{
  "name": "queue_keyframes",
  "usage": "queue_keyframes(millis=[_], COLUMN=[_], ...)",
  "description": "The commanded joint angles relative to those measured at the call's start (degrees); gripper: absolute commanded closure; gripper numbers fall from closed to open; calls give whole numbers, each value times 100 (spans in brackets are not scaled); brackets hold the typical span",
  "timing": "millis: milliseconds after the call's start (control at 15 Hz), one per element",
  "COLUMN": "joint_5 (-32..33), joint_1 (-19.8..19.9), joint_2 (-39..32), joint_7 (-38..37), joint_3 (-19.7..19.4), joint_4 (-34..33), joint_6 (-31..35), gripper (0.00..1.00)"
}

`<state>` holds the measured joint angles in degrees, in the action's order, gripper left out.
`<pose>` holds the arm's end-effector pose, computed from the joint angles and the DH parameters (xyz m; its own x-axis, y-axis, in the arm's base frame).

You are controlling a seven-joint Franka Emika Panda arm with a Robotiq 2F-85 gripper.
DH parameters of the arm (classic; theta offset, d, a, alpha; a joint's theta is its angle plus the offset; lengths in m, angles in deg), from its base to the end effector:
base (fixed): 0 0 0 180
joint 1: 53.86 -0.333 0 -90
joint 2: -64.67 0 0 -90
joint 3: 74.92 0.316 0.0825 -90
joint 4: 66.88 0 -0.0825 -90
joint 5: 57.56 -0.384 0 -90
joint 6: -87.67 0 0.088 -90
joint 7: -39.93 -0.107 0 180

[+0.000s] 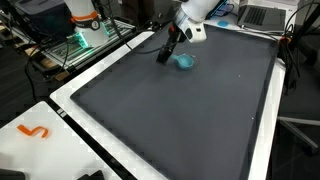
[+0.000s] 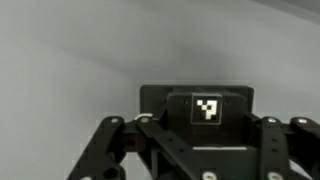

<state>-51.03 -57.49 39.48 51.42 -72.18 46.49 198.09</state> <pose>0.5501 0.0533 0.2151 0.8147 0.3351 -0.4733 0.3601 -0.9320 -0.0400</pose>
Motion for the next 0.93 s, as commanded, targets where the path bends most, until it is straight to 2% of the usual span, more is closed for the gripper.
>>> queue_keyframes(millis=[0,867], joint_5=[61,50], joint_1=[48,118], joint_2=[-388,104], joint_7=[98,297], joint_3=[45,38], joint_4=[3,131], joint_6=[5,57], gripper=[72,72])
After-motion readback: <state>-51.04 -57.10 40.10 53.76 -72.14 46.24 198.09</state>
